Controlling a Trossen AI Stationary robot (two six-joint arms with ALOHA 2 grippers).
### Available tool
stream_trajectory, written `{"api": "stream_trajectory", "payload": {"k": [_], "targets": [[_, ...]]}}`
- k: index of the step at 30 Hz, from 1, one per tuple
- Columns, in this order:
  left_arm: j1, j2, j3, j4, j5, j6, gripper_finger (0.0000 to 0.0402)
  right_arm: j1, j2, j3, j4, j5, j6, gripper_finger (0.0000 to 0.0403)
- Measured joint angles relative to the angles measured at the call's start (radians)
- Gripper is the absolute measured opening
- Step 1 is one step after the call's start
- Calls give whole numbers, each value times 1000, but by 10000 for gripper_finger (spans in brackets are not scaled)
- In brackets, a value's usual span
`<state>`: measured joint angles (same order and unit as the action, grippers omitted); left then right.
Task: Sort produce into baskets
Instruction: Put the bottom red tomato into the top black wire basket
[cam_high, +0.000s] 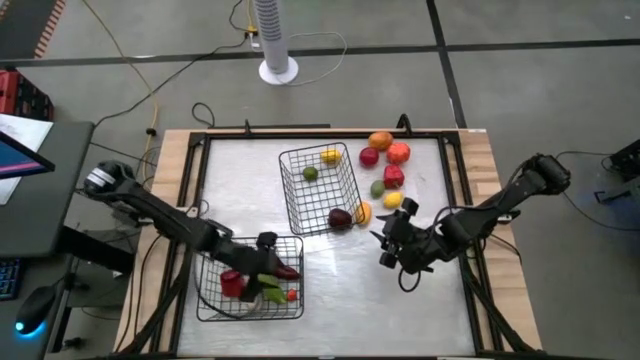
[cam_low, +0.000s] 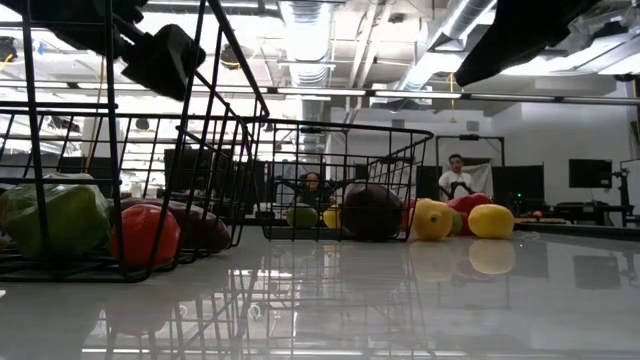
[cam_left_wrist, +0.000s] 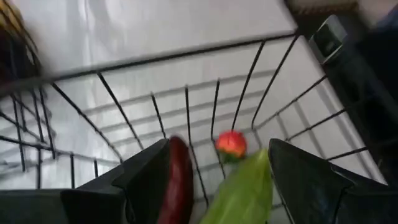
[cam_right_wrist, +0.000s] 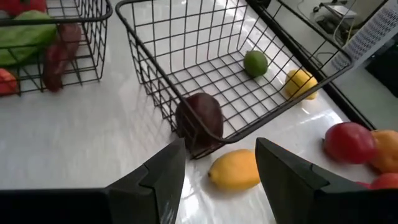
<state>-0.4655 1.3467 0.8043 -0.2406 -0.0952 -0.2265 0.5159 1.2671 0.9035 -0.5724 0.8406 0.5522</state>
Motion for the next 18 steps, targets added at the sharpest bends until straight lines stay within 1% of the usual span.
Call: {"api": "stream_trajectory", "payload": {"k": [3,6,8,9,13,18], "targets": [[-17,119,139,-144,5,4,261,-9,0,0,-3,0,-5,220],[-35,233,276,-316,-11,68,260,-9,0,0,1,0,-28,220],[-43,296,331,-415,-34,105,260,-8,-3,0,4,5,-34,220],[-45,322,347,-440,-39,116,260,-7,-6,0,2,11,-34,220],[-47,382,359,-405,-33,123,247,7,-22,0,-4,40,-32,220],[-49,406,358,-390,-41,76,207,32,-40,0,-7,90,-32,220]]}}
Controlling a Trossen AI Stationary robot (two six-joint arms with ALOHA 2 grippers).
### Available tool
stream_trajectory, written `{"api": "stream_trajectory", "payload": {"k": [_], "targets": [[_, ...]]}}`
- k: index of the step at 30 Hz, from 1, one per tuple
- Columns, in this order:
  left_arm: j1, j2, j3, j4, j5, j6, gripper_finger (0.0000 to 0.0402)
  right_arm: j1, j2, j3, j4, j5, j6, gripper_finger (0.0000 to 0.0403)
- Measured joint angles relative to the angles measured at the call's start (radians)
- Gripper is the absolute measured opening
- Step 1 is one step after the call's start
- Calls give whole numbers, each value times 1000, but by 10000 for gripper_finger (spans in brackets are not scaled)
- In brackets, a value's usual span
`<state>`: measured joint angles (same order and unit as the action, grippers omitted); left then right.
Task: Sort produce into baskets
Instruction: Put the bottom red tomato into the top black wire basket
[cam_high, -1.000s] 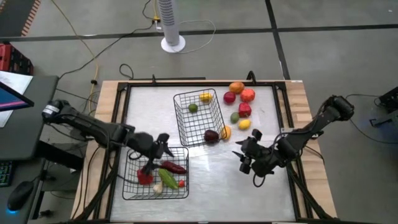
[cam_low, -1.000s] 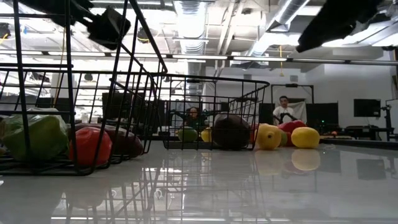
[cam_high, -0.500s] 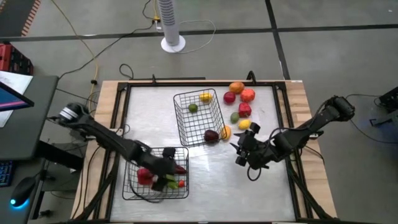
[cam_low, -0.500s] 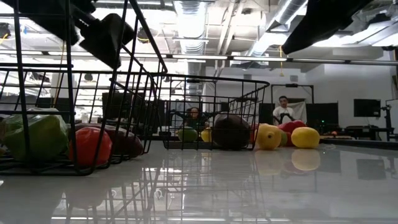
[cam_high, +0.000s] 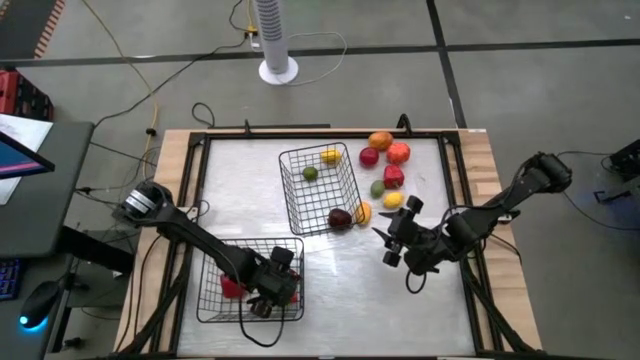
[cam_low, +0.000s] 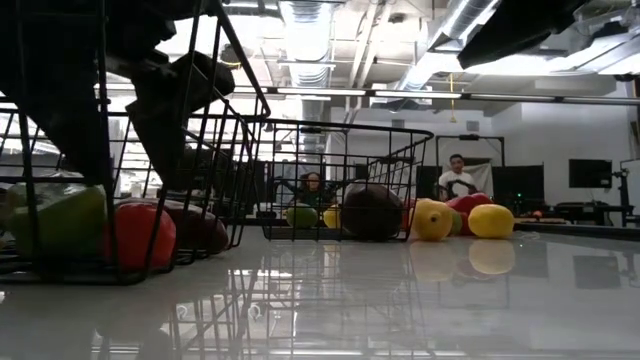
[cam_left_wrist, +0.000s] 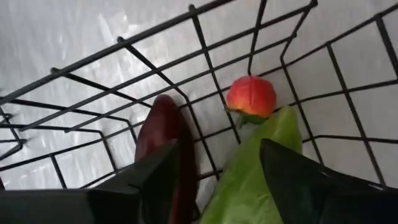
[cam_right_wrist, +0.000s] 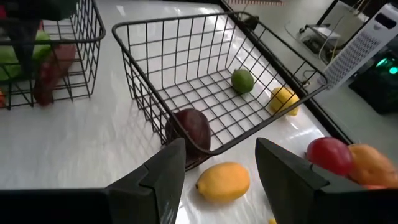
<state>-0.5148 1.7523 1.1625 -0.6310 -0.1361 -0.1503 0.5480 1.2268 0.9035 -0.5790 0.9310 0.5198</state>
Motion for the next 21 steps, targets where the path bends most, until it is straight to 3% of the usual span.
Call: {"api": "stream_trajectory", "payload": {"k": [10,16,21], "targets": [[-6,-63,0,35,48,-49,135,8,-5,0,8,13,3,220],[-9,-37,1,185,82,-109,128,8,-5,0,11,13,3,220],[-5,8,0,160,158,-134,128,8,-5,0,11,13,4,220]]}}
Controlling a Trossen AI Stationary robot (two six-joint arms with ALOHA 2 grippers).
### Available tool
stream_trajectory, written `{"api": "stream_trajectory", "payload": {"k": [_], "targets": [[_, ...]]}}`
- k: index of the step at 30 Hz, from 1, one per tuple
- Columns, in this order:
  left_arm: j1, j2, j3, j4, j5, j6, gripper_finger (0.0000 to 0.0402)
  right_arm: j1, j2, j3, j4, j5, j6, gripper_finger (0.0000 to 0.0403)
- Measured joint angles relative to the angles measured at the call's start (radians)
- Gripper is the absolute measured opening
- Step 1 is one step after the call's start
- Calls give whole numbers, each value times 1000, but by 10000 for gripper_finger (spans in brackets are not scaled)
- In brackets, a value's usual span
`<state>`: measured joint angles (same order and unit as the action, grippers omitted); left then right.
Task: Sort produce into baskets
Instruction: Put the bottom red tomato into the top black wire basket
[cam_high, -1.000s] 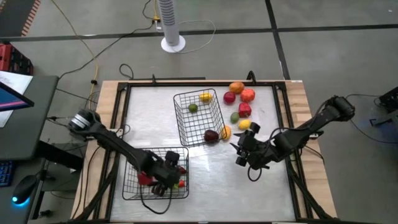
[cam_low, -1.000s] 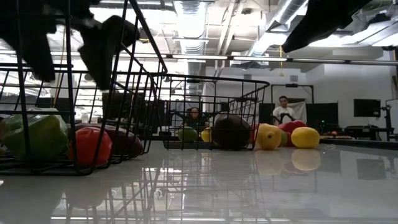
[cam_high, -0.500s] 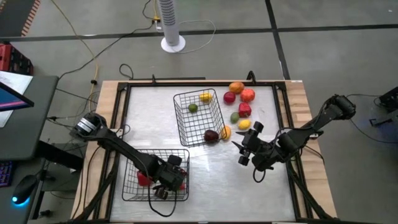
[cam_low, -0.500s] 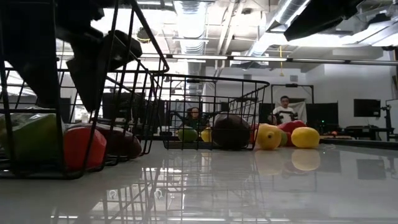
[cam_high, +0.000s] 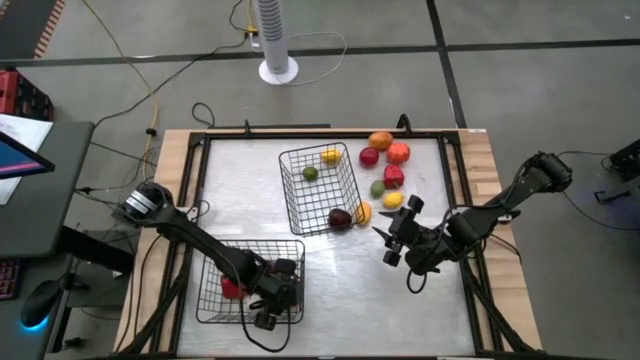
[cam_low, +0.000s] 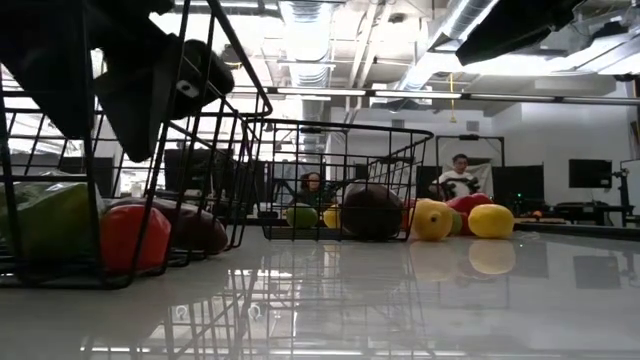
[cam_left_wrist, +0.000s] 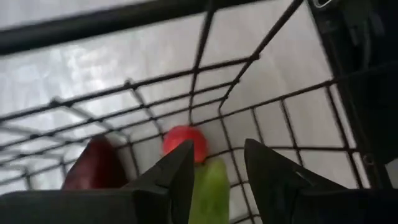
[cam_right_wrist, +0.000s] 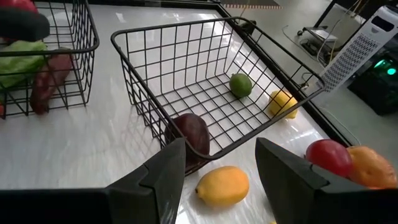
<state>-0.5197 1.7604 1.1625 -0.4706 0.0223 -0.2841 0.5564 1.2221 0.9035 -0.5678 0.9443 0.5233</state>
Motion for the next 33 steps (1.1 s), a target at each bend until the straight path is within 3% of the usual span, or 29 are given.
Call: {"api": "stream_trajectory", "payload": {"k": [9,19,24,33], "targets": [[6,2,10,-6,1,58,128,0,0,0,7,0,2,221],[13,0,28,-114,-162,501,128,0,1,0,6,0,2,221],[30,9,24,-58,-71,587,128,0,2,0,2,-1,1,221],[39,10,23,-27,49,576,128,0,3,0,0,-1,1,221]]}}
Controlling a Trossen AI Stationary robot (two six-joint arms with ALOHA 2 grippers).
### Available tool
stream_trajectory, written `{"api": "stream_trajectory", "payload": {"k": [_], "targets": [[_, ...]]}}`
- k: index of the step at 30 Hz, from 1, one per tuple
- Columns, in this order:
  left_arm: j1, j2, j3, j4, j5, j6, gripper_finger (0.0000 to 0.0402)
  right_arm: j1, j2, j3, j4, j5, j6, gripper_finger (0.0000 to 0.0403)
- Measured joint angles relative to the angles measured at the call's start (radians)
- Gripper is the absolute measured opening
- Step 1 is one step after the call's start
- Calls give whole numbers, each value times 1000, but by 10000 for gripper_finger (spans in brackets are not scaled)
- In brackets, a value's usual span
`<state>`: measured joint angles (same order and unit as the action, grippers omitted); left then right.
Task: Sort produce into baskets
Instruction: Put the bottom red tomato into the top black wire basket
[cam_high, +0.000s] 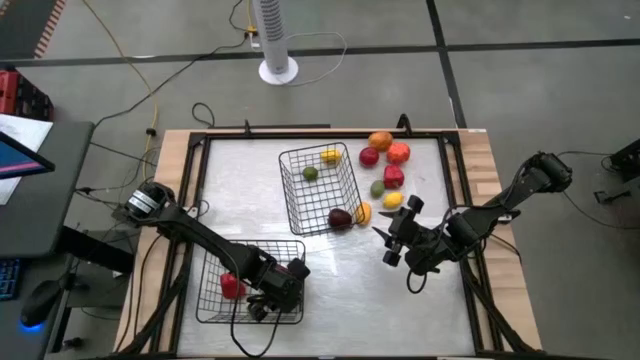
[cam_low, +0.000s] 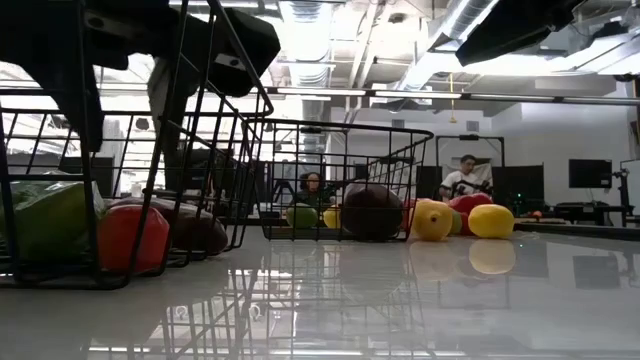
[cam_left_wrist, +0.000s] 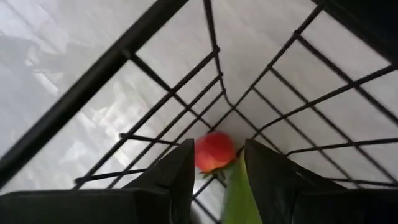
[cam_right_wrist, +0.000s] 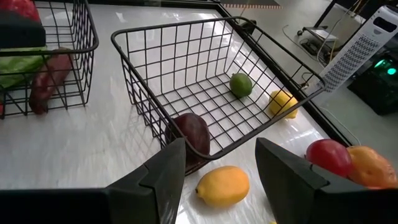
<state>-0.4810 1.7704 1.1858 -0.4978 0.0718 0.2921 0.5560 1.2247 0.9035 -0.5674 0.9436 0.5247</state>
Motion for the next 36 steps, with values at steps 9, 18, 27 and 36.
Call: {"api": "stream_trajectory", "payload": {"k": [9,18,27,36], "targets": [[12,51,4,29,-27,-79,128,0,0,-1,1,0,1,221],[10,59,2,-8,-4,-60,128,0,0,-1,0,-1,2,221],[7,70,-7,-90,4,-173,128,0,0,-1,0,-1,2,221],[-28,65,-3,-117,-93,-279,128,0,0,-1,2,-1,7,221]]}}
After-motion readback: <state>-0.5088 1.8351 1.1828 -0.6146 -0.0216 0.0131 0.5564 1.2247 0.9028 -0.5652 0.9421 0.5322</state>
